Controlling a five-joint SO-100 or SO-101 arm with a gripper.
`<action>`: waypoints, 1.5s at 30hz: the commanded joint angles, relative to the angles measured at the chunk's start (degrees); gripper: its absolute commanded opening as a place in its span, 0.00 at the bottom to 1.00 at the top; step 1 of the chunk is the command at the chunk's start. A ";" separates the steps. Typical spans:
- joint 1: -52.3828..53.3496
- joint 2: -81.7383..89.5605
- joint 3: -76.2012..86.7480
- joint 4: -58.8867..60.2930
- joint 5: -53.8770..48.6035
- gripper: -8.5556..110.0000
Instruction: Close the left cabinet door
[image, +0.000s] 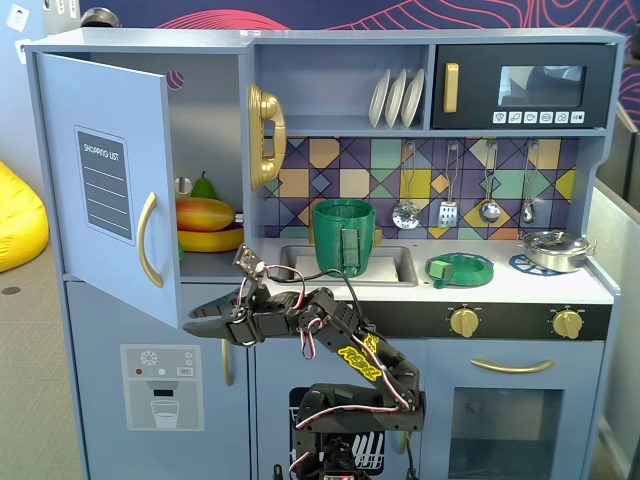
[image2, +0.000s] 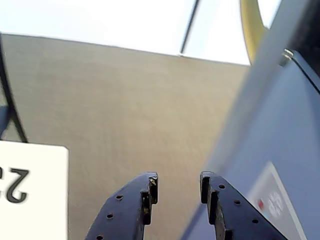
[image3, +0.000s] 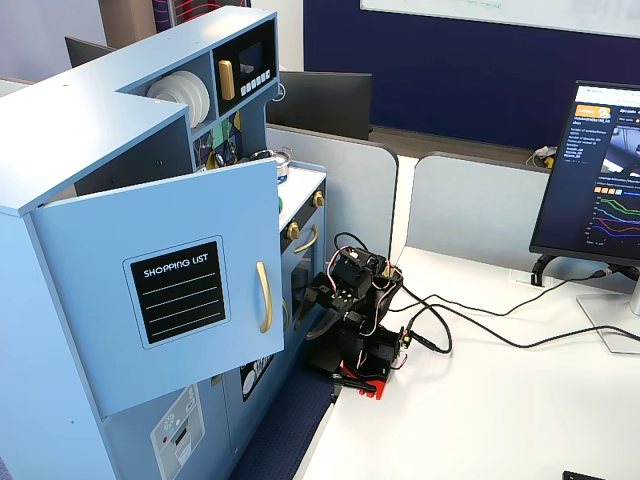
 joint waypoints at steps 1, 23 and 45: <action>-5.71 -4.92 -7.12 -4.57 -1.32 0.07; -6.33 -44.03 -34.98 -25.58 -2.11 0.07; 16.52 -48.96 -39.29 -27.60 -2.81 0.07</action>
